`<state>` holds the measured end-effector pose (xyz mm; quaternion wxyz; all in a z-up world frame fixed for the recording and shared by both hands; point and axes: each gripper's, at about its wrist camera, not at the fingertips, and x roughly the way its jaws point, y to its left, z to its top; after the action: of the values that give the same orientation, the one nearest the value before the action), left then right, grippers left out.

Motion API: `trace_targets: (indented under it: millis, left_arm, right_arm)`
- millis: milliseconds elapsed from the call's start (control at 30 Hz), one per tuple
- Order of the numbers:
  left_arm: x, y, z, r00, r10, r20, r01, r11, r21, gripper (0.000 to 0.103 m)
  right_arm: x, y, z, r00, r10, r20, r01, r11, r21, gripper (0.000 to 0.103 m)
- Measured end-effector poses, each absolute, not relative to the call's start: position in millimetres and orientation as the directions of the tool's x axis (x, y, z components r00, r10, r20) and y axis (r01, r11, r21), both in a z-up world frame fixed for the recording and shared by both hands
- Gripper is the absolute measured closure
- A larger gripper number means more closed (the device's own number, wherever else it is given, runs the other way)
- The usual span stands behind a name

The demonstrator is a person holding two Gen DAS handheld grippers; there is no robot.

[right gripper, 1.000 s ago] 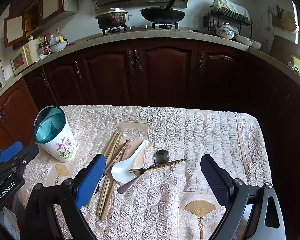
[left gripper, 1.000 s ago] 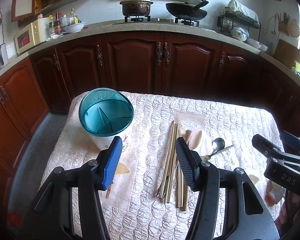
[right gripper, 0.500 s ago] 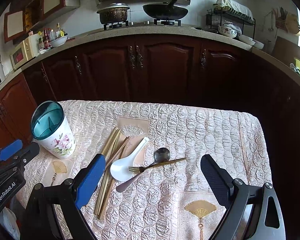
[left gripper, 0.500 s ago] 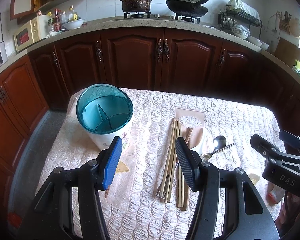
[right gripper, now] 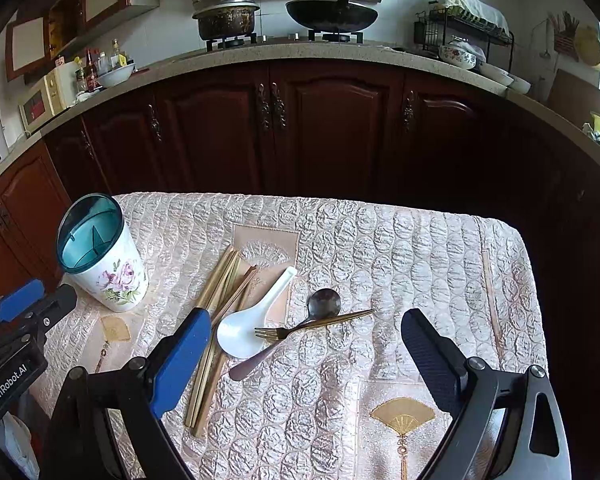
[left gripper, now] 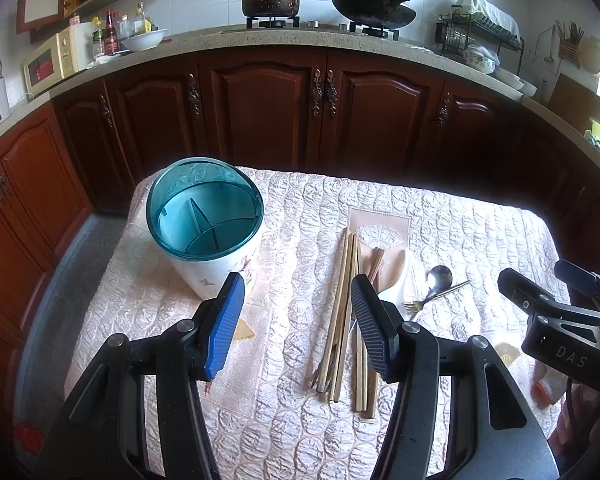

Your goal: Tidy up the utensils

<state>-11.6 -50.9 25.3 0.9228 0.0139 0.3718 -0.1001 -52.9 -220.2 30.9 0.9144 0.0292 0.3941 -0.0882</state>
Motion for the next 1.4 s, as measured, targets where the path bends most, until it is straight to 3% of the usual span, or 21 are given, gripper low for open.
trace_targets:
  millis: [733, 1400]
  left_arm:
    - [4.0, -56.6, 12.8, 0.667, -0.183, -0.722, 0.232, 0.972, -0.032, 0.048]
    - [15.1, -65.4, 6.5, 0.663, -0.153, -0.733, 0.228, 0.974, 0.004, 0.048]
  right_arm:
    - [-53.1, -238.7, 27.7, 0.691, -0.077, -0.719, 0.186, 0.98, 0.075, 0.008]
    - [-45.2, -240.0, 18.4, 0.663, -0.099, -0.742, 0.182, 0.983, 0.031, 0.008]
